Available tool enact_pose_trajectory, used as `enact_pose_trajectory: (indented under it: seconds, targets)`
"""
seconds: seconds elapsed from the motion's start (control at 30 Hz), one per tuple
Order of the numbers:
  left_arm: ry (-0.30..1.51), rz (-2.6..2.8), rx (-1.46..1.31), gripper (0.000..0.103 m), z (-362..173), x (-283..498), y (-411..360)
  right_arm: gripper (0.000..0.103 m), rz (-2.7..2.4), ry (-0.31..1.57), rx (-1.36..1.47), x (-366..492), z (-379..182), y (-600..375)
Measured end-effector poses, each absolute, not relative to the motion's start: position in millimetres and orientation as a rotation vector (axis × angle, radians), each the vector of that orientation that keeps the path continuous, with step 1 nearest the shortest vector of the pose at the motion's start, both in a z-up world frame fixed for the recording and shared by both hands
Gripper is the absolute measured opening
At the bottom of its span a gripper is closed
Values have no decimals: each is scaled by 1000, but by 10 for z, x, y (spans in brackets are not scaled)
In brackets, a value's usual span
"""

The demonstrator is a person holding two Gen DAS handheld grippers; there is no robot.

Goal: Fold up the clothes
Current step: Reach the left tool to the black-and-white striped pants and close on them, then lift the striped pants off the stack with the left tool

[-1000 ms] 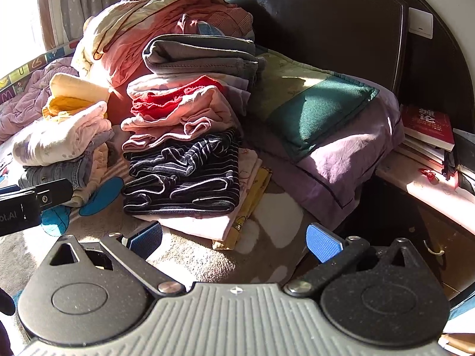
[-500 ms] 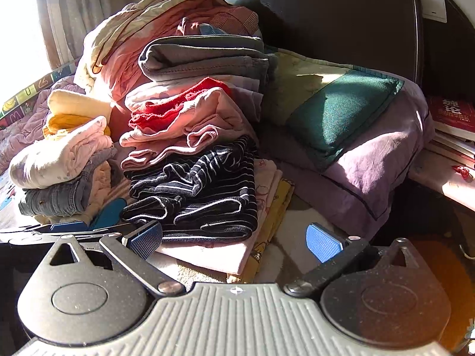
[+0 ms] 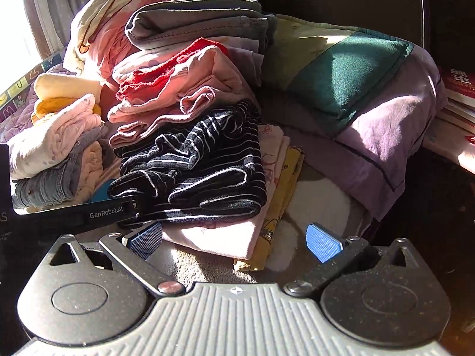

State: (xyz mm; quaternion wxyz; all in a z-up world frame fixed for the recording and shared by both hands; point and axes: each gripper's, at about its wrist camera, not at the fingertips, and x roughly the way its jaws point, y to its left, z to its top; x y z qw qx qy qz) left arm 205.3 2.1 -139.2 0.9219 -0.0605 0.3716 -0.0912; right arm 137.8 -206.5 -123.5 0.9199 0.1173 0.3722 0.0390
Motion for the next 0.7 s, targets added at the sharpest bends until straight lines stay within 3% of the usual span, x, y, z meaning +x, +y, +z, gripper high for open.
enact_pose_trajectory:
  seconds: [0.27, 0.7]
  targets:
    - [659, -188, -193, 3, -1042, 1667, 208, 102, 81, 777, 245, 1223, -1189, -2034]
    - [402, -164, -387, 0, -3, 533, 730, 102, 143, 689, 229, 610, -536, -1895]
